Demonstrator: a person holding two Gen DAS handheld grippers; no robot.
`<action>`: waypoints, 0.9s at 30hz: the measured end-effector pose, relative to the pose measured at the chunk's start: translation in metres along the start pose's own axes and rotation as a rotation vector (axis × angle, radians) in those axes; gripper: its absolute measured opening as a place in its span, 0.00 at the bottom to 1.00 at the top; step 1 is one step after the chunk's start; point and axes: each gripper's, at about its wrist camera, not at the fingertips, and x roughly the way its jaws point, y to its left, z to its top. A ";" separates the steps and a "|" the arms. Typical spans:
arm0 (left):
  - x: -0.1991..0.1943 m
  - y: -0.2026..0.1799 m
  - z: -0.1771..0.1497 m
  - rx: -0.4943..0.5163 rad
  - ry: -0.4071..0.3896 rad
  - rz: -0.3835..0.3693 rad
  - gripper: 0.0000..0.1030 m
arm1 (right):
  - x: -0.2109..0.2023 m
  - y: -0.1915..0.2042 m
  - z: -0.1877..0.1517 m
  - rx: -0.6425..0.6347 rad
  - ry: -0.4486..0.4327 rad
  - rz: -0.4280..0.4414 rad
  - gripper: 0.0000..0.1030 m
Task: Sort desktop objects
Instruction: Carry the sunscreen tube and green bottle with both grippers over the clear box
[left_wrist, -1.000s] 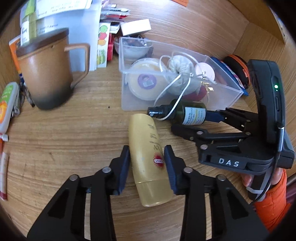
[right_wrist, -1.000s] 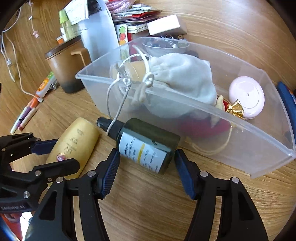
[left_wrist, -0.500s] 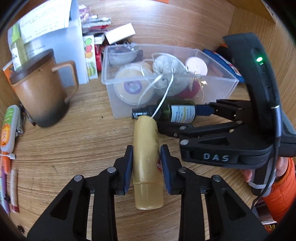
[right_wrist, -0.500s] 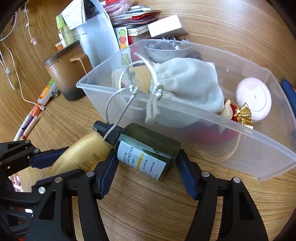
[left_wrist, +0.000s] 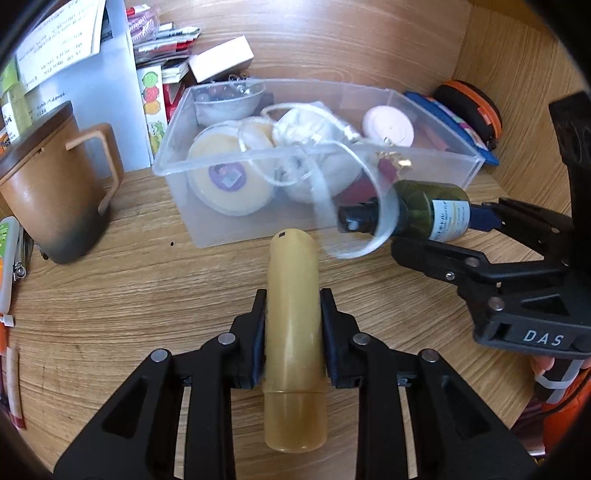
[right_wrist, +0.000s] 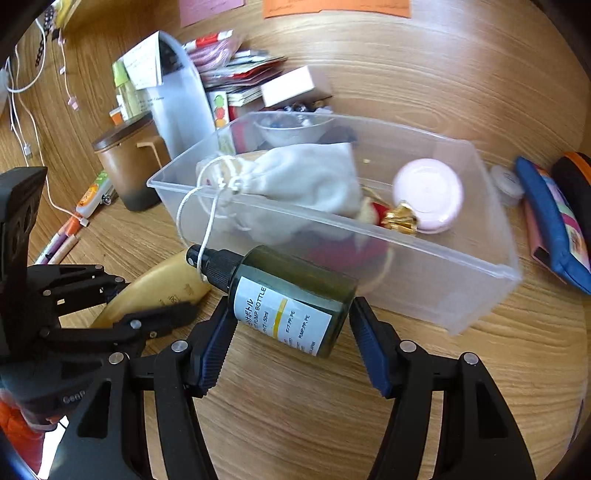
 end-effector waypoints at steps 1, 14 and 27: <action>-0.003 -0.001 0.001 -0.003 -0.009 -0.003 0.25 | -0.004 -0.003 -0.002 0.004 -0.005 -0.002 0.57; -0.046 -0.001 0.020 -0.026 -0.106 -0.012 0.25 | -0.042 -0.019 0.000 0.027 -0.092 -0.022 0.57; -0.071 -0.003 0.059 0.021 -0.175 -0.002 0.25 | -0.062 -0.026 0.020 0.026 -0.155 -0.041 0.57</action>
